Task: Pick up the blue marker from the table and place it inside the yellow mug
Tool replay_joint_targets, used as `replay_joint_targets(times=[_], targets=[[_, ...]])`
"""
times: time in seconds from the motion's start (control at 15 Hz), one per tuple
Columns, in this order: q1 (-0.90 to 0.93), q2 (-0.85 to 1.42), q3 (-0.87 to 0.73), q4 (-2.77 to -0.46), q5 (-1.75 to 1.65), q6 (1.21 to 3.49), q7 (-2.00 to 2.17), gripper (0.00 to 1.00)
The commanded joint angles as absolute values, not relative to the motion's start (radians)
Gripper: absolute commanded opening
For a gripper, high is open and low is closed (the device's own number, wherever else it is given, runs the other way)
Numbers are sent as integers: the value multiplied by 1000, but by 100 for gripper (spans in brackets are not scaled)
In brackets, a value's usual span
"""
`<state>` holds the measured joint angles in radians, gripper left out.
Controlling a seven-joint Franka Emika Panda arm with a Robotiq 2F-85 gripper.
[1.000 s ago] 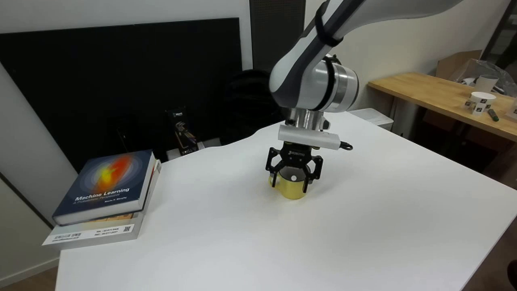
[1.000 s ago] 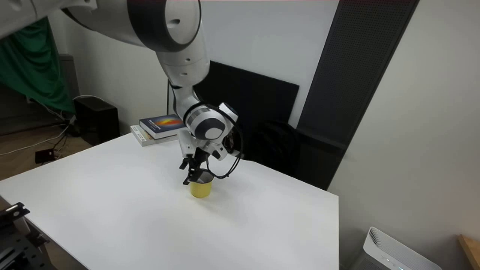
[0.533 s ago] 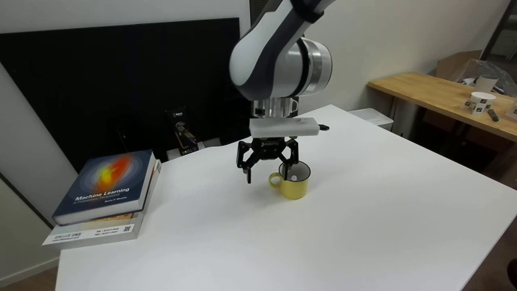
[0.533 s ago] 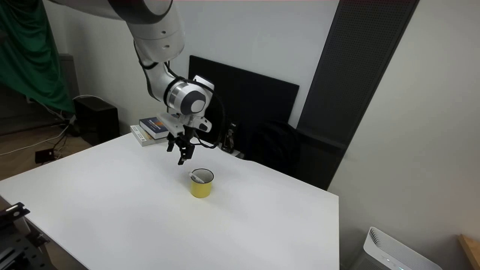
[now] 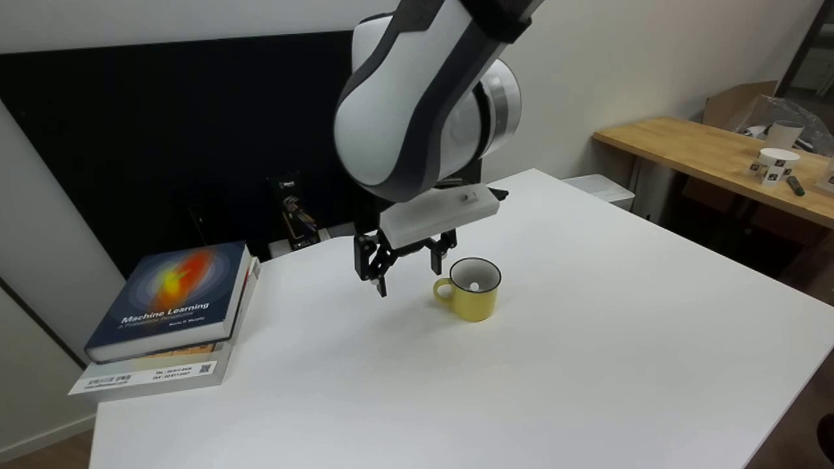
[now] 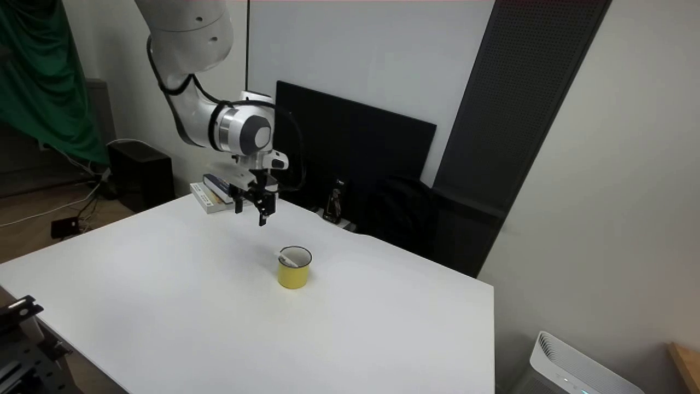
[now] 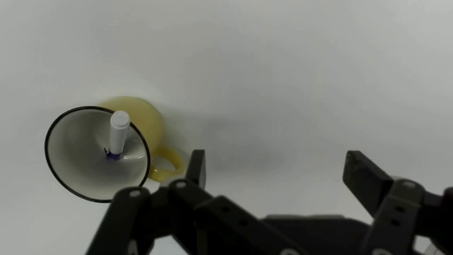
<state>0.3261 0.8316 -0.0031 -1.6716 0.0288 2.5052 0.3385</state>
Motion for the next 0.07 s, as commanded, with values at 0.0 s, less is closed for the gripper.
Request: replay_joint_targets(times=[0.0], targets=[[323,829,1,-1675,16,2507,345,100]])
